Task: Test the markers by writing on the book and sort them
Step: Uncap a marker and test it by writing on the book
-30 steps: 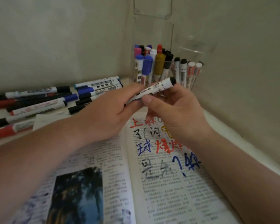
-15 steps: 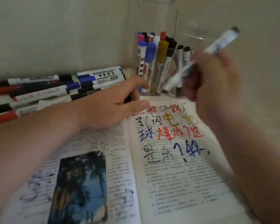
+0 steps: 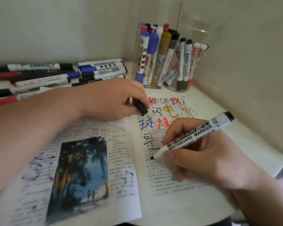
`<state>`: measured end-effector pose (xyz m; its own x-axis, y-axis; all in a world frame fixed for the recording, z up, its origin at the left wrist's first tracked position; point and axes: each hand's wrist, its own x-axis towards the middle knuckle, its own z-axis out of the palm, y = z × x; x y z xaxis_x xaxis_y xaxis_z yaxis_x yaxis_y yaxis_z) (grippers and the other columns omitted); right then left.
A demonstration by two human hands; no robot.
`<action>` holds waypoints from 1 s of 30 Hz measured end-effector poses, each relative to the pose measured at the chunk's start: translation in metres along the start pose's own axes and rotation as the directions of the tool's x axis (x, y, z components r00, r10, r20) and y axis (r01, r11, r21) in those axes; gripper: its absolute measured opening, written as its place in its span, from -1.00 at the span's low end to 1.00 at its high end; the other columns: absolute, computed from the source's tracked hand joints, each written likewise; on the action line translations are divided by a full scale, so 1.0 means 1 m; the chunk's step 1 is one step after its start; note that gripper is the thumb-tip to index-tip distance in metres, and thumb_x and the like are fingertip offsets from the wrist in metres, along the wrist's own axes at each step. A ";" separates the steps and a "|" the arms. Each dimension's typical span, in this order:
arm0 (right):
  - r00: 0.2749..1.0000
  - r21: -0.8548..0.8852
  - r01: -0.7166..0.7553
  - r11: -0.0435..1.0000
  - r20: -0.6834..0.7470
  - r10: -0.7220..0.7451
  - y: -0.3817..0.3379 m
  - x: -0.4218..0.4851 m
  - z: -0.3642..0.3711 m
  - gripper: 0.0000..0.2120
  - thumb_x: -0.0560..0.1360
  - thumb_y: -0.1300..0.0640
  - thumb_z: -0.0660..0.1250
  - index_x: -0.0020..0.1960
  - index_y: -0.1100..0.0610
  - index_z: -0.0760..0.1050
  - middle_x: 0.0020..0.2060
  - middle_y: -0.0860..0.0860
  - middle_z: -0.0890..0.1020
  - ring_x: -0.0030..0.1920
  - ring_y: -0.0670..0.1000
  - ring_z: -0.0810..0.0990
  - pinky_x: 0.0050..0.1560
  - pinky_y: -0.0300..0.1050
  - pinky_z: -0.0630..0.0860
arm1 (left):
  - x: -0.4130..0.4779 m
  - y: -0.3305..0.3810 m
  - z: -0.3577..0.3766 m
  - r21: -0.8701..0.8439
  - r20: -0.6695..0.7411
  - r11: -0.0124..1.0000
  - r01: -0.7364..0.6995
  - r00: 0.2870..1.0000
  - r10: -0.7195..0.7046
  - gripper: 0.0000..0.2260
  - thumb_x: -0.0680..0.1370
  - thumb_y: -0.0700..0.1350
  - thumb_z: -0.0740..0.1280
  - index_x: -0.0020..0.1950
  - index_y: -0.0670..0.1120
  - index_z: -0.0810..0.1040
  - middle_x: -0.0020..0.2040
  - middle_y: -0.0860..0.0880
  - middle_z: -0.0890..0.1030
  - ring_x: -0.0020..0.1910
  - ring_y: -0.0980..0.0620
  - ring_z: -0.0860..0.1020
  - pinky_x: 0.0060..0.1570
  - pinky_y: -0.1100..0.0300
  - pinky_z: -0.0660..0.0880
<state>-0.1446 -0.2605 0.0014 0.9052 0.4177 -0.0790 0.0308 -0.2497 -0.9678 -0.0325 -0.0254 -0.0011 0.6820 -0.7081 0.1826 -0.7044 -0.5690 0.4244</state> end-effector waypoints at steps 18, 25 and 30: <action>0.995 -0.067 0.068 0.995 -0.063 -0.073 0.009 0.004 0.003 -0.89 0.39 0.17 0.48 -0.17 0.17 0.57 -0.45 0.25 0.47 -0.47 0.04 0.39 -0.49 -0.18 0.29 | 0.000 0.008 0.002 0.023 0.077 0.999 -0.038 0.996 0.036 -0.77 0.55 -0.01 0.42 0.20 0.16 0.63 0.02 0.22 0.59 0.06 0.21 0.54 0.03 0.45 0.38; 0.980 -0.205 0.072 0.976 -0.168 -0.108 0.011 0.005 0.005 -0.90 0.38 0.13 0.43 -0.16 0.09 0.53 -0.46 0.08 0.53 -0.46 -0.05 0.45 -0.45 -0.18 0.37 | -0.001 0.011 0.001 0.007 0.082 0.999 -0.040 0.996 0.039 -0.80 0.54 0.03 0.43 0.16 0.15 0.66 0.00 0.22 0.59 0.06 0.22 0.53 0.03 0.46 0.38; 0.991 -0.174 0.078 0.982 -0.098 -0.096 0.009 0.005 0.002 -0.90 0.38 0.21 0.44 -0.21 0.20 0.52 -0.48 0.07 0.49 -0.47 -0.05 0.42 -0.47 -0.19 0.33 | -0.002 0.010 0.002 0.004 0.063 0.999 -0.042 0.997 0.042 -0.83 0.54 0.03 0.43 0.13 0.14 0.68 0.00 0.21 0.59 0.01 0.26 0.53 -0.04 0.56 0.33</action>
<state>-0.1410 -0.2585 -0.0081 0.9351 0.3523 0.0378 0.1745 -0.3650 -0.9145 -0.0408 -0.0305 0.0014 0.6381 -0.7563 0.1442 -0.7335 -0.5403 0.4123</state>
